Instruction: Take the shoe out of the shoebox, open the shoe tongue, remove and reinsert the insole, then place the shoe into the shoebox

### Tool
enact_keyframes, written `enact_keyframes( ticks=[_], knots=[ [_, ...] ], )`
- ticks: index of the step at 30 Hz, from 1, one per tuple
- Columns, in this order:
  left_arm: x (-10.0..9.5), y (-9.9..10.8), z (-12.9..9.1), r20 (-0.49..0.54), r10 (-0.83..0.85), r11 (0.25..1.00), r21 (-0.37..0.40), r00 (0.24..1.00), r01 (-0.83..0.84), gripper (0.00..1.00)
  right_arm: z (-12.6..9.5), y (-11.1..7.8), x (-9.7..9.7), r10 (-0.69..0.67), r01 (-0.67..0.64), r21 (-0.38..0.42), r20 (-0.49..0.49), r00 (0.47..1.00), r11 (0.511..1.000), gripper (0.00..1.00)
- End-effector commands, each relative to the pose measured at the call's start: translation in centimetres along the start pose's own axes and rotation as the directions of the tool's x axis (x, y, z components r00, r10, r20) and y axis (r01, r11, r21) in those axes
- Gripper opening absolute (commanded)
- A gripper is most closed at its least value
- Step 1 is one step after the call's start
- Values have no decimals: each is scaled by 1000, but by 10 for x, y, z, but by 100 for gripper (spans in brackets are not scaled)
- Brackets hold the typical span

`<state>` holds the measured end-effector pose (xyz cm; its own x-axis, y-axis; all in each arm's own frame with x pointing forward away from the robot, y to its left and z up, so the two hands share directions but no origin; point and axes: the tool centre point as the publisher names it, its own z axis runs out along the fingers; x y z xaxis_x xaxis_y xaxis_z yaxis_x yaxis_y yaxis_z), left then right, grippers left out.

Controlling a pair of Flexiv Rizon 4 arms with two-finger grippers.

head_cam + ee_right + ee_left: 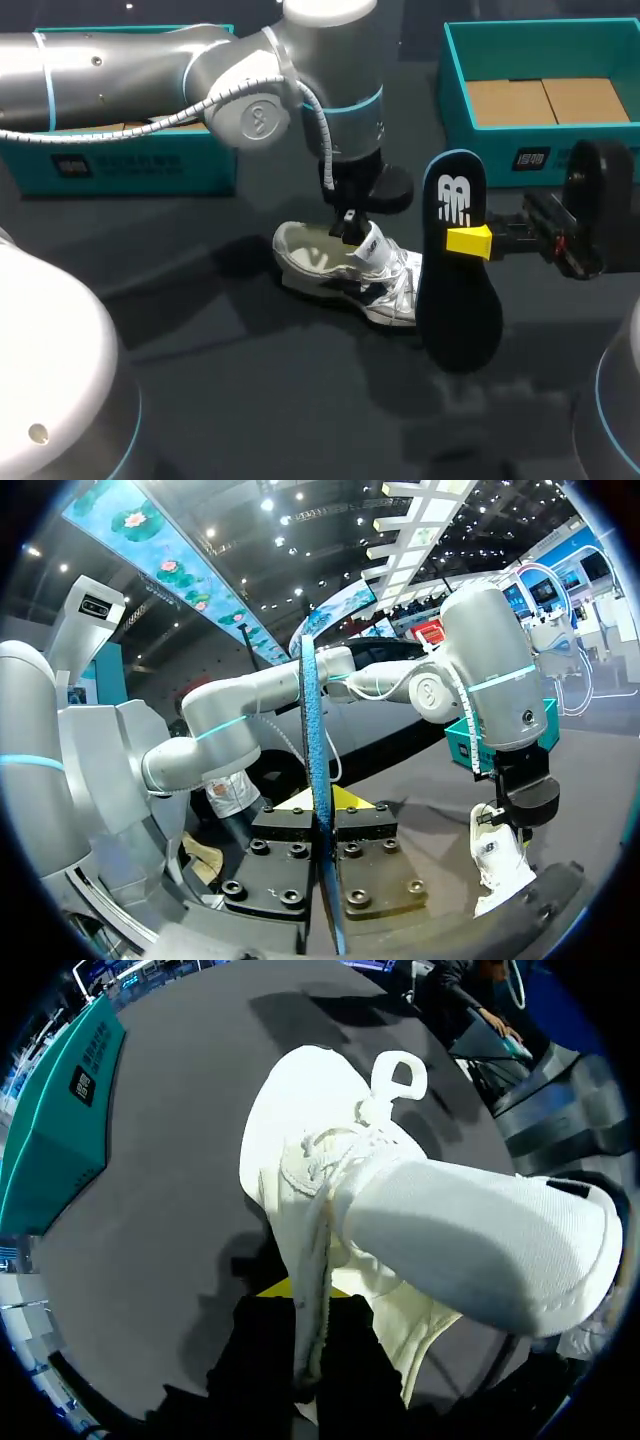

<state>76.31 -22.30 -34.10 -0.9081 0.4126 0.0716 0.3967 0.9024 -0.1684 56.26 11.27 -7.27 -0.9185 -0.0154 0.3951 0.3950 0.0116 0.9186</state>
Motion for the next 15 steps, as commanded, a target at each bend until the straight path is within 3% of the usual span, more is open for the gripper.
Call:
enact_keyframes(
  ticks=[1,11,15],
  knots=[
    [7,6,-12,8,8,1000,8,1000,-8,0,-1,-2,7,0,1,-2,14,1000,1000,0],
    [7,6,-12,8,8,1000,8,1000,-8,0,-1,-2,7,0,1,-2,14,1000,1000,0],
    [14,5,-27,37,241,970,-29,970,-240,0,-1,-2,7,0,1,-2,14,1000,1000,0]
  ],
)
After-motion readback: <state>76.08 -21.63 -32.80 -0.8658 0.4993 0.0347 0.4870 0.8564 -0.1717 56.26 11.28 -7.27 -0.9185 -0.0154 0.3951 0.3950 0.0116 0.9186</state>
